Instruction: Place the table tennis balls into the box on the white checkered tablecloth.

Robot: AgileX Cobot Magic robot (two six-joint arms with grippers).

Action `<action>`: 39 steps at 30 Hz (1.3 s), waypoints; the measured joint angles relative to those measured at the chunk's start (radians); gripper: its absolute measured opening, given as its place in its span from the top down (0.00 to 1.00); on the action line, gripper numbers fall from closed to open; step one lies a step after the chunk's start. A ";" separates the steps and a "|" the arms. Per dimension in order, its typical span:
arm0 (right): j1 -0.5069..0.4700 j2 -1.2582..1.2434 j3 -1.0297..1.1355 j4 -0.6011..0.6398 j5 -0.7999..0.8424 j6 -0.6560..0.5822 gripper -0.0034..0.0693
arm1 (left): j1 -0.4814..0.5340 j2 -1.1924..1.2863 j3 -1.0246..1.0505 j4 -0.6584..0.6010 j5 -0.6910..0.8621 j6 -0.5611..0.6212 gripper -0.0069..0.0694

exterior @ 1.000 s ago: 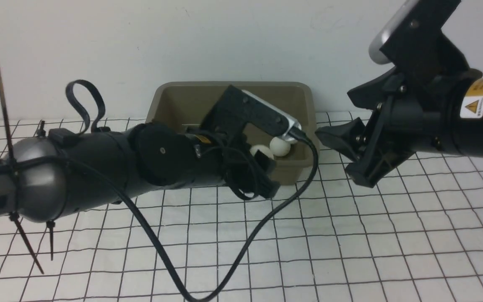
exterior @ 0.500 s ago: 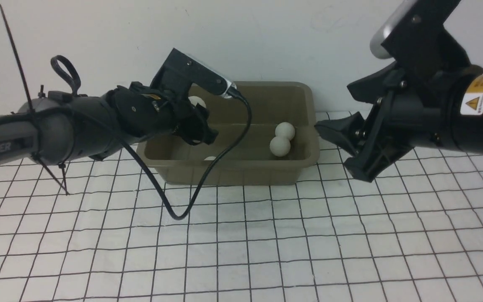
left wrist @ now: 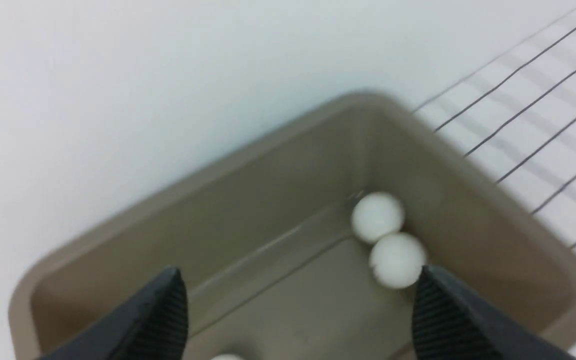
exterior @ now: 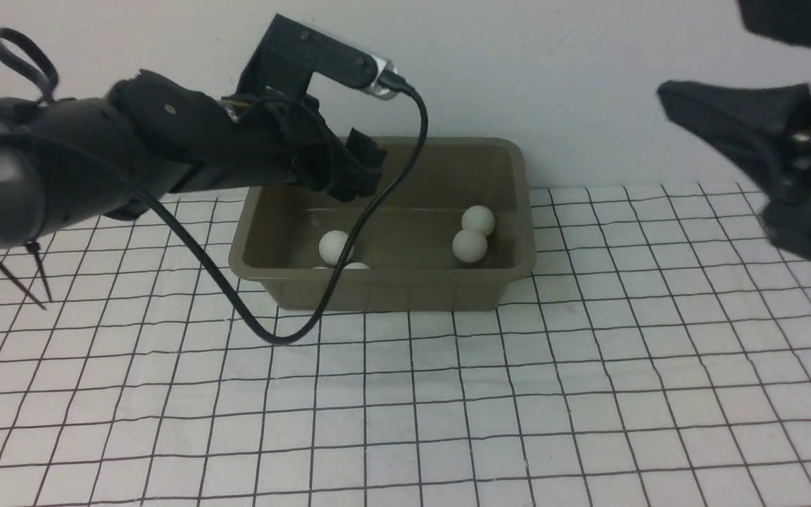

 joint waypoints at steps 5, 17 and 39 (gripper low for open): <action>0.000 -0.230 0.162 -0.017 0.041 0.095 0.29 | 0.000 -0.103 0.000 -0.002 0.047 0.000 0.20; 0.000 -0.602 0.567 -0.144 -0.077 0.378 0.29 | 0.000 -0.138 0.000 -0.003 0.093 0.000 0.20; 0.000 -0.651 0.729 -0.207 -0.046 0.610 0.29 | 0.000 -0.138 0.000 -0.023 0.101 0.000 0.20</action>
